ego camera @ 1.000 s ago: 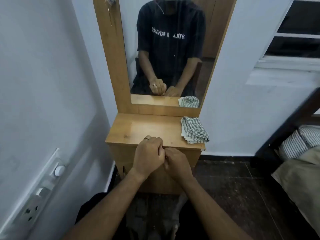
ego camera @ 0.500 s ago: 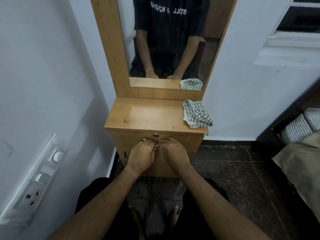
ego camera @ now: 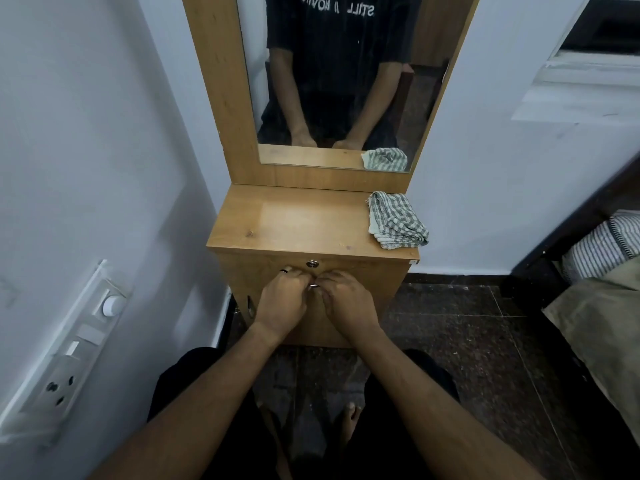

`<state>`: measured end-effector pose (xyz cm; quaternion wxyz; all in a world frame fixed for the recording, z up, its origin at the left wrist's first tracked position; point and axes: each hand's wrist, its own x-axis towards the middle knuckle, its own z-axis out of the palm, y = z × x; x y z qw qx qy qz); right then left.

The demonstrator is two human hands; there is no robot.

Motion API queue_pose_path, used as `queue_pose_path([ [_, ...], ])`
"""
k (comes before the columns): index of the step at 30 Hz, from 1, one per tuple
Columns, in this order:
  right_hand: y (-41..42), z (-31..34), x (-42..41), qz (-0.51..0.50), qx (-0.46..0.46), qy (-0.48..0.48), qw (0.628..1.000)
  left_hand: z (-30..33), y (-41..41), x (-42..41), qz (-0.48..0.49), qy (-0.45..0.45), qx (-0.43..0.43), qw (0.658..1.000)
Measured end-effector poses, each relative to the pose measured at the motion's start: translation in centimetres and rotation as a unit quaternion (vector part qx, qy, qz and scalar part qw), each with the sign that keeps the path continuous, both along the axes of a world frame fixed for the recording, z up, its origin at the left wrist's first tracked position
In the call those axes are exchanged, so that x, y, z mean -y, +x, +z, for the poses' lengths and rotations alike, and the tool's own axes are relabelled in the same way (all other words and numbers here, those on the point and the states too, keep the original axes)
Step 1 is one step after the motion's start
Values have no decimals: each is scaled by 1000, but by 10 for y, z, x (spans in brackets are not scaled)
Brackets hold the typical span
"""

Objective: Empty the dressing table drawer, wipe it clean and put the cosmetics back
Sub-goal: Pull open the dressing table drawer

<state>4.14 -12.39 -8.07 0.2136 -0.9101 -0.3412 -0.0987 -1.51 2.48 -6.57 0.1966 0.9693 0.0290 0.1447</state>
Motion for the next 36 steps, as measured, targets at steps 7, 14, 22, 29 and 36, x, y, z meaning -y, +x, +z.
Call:
queue_pose_path([
  [7, -14, 2, 7, 6, 20, -25, 999, 2, -18, 6, -17, 27, -3, 1000],
  [14, -64, 2, 30, 63, 31, -18, 997, 2, -71, 19, -35, 31, -31, 998],
  [22, -126, 4, 51, 98, 54, -26, 993, 3, -133, 37, -58, 29, -81, 995],
  [29, -157, 5, 60, 97, 23, -58, 993, 6, -160, 49, -67, 72, -125, 987],
  [36, -170, 8, 62, 88, 10, -51, 995, 9, -169, 55, -70, 81, -133, 985],
])
